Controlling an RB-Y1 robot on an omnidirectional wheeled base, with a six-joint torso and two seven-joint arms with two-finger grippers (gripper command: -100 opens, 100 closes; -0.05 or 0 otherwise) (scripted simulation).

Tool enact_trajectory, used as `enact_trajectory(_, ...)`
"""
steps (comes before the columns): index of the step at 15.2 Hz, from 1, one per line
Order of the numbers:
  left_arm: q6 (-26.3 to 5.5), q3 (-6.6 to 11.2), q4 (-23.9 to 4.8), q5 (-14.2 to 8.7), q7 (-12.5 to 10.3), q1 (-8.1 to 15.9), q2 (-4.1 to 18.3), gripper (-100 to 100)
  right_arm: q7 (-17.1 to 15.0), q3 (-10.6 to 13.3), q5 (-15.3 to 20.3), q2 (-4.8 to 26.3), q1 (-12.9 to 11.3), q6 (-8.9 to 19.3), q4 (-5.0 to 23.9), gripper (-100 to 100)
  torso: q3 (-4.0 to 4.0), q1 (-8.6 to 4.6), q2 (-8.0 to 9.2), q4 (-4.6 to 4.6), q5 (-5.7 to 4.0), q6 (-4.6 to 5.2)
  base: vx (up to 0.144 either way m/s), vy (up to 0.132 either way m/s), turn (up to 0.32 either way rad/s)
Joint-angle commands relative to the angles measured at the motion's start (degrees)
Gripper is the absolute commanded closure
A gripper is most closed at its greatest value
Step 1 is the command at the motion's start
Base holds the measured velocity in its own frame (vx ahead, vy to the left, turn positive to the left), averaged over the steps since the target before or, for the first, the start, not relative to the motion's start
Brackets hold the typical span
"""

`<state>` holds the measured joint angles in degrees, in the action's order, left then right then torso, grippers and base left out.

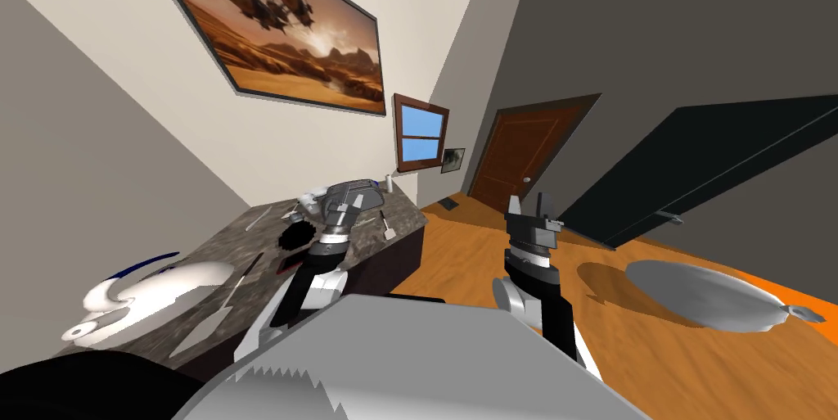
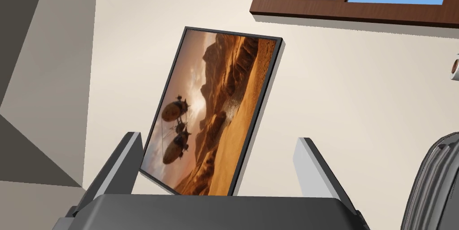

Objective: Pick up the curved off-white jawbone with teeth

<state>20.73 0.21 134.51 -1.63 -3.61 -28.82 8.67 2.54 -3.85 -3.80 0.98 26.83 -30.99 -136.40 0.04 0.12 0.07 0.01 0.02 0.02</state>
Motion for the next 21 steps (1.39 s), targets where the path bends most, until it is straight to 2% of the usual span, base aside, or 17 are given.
enact_trajectory(1, -1.85, 0.72, -0.92, -0.80, -0.64, 0.50, 1.10, -100, 0.00, 0.00, 0.00, 0.00, 0.00, 0.00, 0.00, 0, 0.00, 0.00, 0.00, 0.00, 0.00, 0.00, -0.017, 0.021, -0.108)
enact_trajectory(2, -3.80, 1.62, -1.68, -1.89, -1.45, 0.71, 2.37, -100, 0.00, 0.00, 0.00, 0.00, 0.00, 0.00, 0.00, 0, 0.00, 0.00, 0.00, 0.00, 0.00, -0.01, -0.017, 0.024, -0.121)
enact_trajectory(3, -4.08, 1.62, -1.68, -1.89, -1.45, 0.71, 2.37, -100, 0.00, 0.00, 0.00, 0.00, 0.00, 0.00, 0.00, 0, -0.01, 0.02, -0.01, 0.00, 0.01, 0.00, -0.017, 0.025, -0.108)
enact_trajectory(4, -5.79, 2.61, -2.52, -3.08, -2.33, 0.95, 3.60, -100, 0.00, 0.00, 0.00, 0.00, 0.00, 0.00, 0.00, 0, -0.01, 0.02, -0.01, 0.00, 0.01, -0.01, -0.019, 0.024, -0.161)
enact_trajectory(5, -6.52, 2.61, -2.52, -3.08, -2.33, 0.95, 3.60, -100, 0.00, 0.00, 0.00, 0.00, 0.00, 0.00, 0.00, 0, 0.00, 0.03, 0.00, 0.00, 0.01, 0.01, -0.020, 0.025, -0.115)
enact_trajectory(6, -8.21, 3.68, -3.42, -4.38, -3.29, 1.20, 4.80, -100, 0.00, 0.00, 0.00, 0.00, 0.00, 0.00, 0.00, 0, 0.00, 0.03, -0.01, 0.00, 0.01, 0.00, -0.023, 0.029, -0.140)
enact_trajectory(7, -9.17, 3.68, -3.42, -4.38, -3.29, 1.20, 4.80, -100, 0.00, 0.00, 0.00, 0.00, 0.00, 0.00, 0.00, 0, 0.00, 0.04, 0.00, 0.00, 0.01, 0.01, -0.022, 0.031, -0.142)
enact_trajectory(8, -10.87, 4.82, -4.39, -5.76, -4.32, 1.48, 5.96, -100, 0.00, 0.00, 0.00, 0.00, 0.00, 0.00, 0.00, 0, 0.00, 0.05, 0.01, 0.00, 0.01, -0.01, -0.024, 0.029, -0.183)
enact_trajectory(10, -12.00, 4.82, -4.39, -5.76, -4.32, 1.48, 5.96, -100, 0.00, 0.00, 0.00, 0.00, 0.00, 0.00, 0.00, 0, 0.01, 0.06, 0.02, 0.00, 0.01, -0.01, -0.020, 0.026, -0.077)
enact_trajectory(11, -13.88, 6.03, -5.41, -7.23, -5.41, 1.77, 7.08, -100, 0.00, 0.00, 0.00, 0.00, 0.01, 0.00, 0.00, 0, 0.00, 0.03, 0.00, 0.00, 0.01, -0.03, -0.018, 0.020, -0.107)
enact_trajectory(13, -15.00, 6.03, -5.41, -7.23, -5.41, 1.77, 7.08, -100, 0.00, 0.00, 0.00, 0.00, 0.00, 0.00, 0.00, 0, -0.01, 0.02, -0.01, 0.00, 0.01, 0.00, -0.016, 0.021, -0.104)
enact_trajectory(14, -16.91, 7.30, -6.49, -8.77, -6.56, 2.07, 8.17, -100, 0.00, 0.00, 0.00, 0.00, 0.00, 0.00, 0.00, 0, -0.01, 0.01, -0.03, 0.00, 0.01, -0.02, -0.018, 0.017, -0.133)
enact_trajectory(16, -18.15, 7.30, -6.49, -8.77, -6.56, 2.07, 8.17, -100, 0.00, 0.00, 0.00, 0.00, 0.00, 0.00, 0.00, 0, -0.01, 0.01, -0.02, 0.00, 0.00, 0.00, -0.016, 0.022, -0.112)
enact_trajectory(17, -20.12, 8.63, -7.61, -10.38, -7.75, 2.39, 9.22, -100, 0.00, 0.00, 0.00, 0.00, 0.01, 0.00, 0.00, 0, -0.01, 0.01, -0.03, 0.00, 0.00, -0.02, -0.020, 0.025, -0.143)
enact_trajectory(19, -21.44, 8.63, -7.61, -10.38, -7.75, 2.39, 9.22, -100, 0.00, 0.00, 0.00, 0.00, 0.00, 0.00, 0.00, 0, 0.00, 0.04, -0.01, 0.00, 0.01, 0.00, -0.019, 0.027, -0.109)
enact_trajectory(20, -23.05, 10.01, -8.78, -12.05, -8.99, 2.72, 10.23, -100, 0.00, 0.00, 0.00, 0.00, 0.01, 0.00, 0.00, 0, -0.01, 0.03, -0.02, 0.00, 0.01, -0.02, -0.017, 0.024, -0.127)
enact_trajectory(21, -24.01, 10.01, -8.78, -12.05, -8.99, 2.72, 10.23, -100, 0.00, 0.00, 0.00, 0.00, 0.00, 0.00, 0.00, 0, -0.01, 0.03, -0.03, 0.00, 0.01, 0.00, -0.019, 0.027, -0.152)
